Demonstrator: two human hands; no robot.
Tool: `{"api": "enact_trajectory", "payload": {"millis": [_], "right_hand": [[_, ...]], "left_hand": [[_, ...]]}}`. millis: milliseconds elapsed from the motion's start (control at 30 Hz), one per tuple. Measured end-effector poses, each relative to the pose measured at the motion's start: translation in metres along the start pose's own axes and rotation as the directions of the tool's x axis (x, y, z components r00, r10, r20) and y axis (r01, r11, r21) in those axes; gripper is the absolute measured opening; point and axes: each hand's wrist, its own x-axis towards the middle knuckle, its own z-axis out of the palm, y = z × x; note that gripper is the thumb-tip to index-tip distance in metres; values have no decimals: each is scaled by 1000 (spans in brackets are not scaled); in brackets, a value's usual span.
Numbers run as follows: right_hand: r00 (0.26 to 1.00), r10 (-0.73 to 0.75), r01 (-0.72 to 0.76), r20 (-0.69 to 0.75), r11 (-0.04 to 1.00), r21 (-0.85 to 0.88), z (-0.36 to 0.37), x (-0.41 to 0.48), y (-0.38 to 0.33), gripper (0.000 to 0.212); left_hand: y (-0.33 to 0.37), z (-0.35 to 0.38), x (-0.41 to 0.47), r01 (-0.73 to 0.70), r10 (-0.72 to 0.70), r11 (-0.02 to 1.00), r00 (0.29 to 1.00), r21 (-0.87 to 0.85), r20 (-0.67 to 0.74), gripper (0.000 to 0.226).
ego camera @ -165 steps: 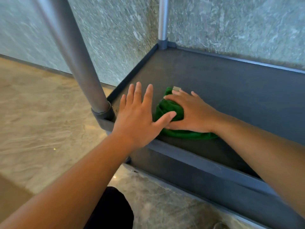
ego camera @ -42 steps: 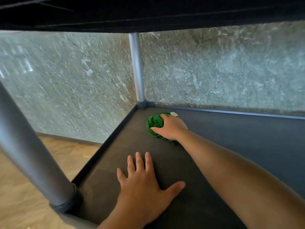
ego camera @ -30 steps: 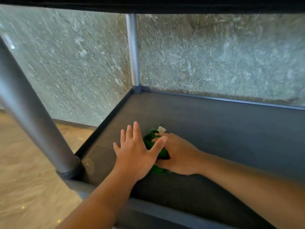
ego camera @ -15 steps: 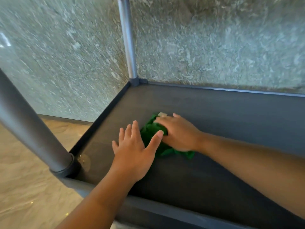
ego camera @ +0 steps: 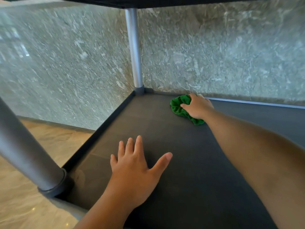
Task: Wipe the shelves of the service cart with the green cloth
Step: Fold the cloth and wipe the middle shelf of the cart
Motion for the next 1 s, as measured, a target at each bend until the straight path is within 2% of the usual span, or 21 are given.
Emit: {"api": "enact_trajectory", "payload": {"millis": [167, 400, 467, 567, 667, 733, 800, 867, 933, 1000], "right_hand": [[994, -101, 101, 31, 995, -3, 0, -17, -5, 77], [934, -337, 334, 117, 941, 43, 5, -109, -32, 71], [888, -440, 435, 134, 898, 69, 5, -143, -42, 69], [763, -621, 592, 181, 783, 192, 4, -197, -56, 56], [643, -724, 697, 250, 689, 200, 4, -224, -62, 60], [634, -732, 717, 250, 677, 165, 7, -228, -63, 63], [652, -720, 715, 238, 689, 124, 9, -231, -64, 67], [630, -741, 731, 235, 667, 144, 11, -241, -74, 66], [547, -807, 773, 222, 589, 236, 16, -254, -96, 59], [488, -847, 777, 211, 532, 338, 23, -255, -120, 47]], "left_hand": [[1, 0, 1, -12, 8, 996, 999, 87, 41, 119], [2, -3, -3, -13, 12, 999, 1000, -35, -29, 122], [2, -7, -3, -16, 10, 996, 997, -86, -76, 119], [0, -11, -4, -44, 28, 991, 992, -128, -120, 111], [-7, -22, -6, -62, 40, 988, 986, -140, -159, 97], [-22, -31, -9, -72, 71, 997, 984, 4, -164, 85], [-45, -36, -19, -85, 108, 985, 983, 147, -152, 83], [-59, -37, -33, -90, 100, 994, 975, 57, -198, 93], [-61, -35, -41, -115, 90, 989, 968, -93, -236, 104], [-59, -32, -42, -118, 82, 983, 968, -138, -238, 108]]}}
